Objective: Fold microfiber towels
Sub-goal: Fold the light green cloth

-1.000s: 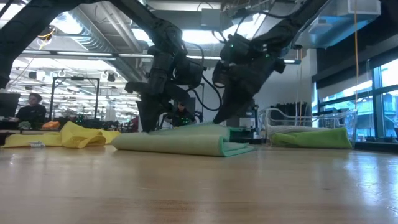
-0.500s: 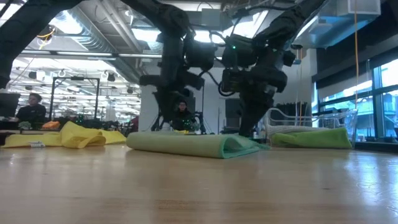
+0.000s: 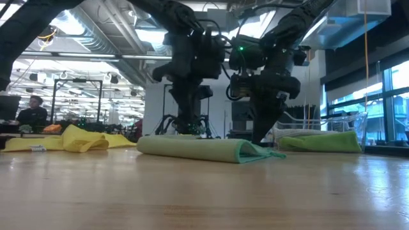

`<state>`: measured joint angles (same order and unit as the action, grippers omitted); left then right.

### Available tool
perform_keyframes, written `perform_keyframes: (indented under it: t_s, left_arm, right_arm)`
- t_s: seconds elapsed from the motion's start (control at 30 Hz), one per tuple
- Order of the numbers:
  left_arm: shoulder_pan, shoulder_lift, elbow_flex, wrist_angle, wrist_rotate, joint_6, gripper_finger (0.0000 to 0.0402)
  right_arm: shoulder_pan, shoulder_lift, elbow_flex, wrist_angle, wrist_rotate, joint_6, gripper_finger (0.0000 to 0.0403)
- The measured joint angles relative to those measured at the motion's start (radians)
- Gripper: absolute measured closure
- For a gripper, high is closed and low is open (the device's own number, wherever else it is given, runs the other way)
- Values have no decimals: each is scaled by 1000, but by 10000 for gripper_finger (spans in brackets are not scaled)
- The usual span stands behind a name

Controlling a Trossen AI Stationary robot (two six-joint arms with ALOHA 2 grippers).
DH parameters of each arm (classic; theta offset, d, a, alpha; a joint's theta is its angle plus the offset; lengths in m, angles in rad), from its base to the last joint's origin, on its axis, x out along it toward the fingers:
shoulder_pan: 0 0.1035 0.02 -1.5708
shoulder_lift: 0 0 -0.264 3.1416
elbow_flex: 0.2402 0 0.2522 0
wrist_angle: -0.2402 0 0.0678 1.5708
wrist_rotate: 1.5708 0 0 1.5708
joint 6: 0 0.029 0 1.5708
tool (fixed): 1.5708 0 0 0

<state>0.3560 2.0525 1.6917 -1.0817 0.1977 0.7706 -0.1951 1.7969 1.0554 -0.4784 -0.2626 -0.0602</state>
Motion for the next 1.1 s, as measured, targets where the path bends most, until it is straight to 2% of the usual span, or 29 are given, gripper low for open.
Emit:
perform_keyframes:
  t_s: [0.13, 0.27, 0.47, 0.57, 0.83, 1.1]
  left_arm:
    - [-13, 0, 0, 6, 61, 33, 395]
    - [-19, 6, 0, 84, 97, 22, 358]
    - [-27, 67, 1, 131, 68, 28, 271]
    - [-29, 100, 0, 126, 1, 29, 243]
    - [-13, 105, 0, 100, -64, 36, 237]
    - [7, 105, 0, 34, -57, 35, 239]
  right_arm:
    - [0, 0, 0, 2, 0, -5, 396]
    - [0, 0, 0, 14, 0, -22, 396]
    - [0, 0, 1, 19, 0, -23, 396]
    - [0, 0, 1, 17, 0, -28, 396]
    - [0, 0, 1, 17, 0, -48, 396]
    - [0, 0, 1, 18, -1, -50, 396]
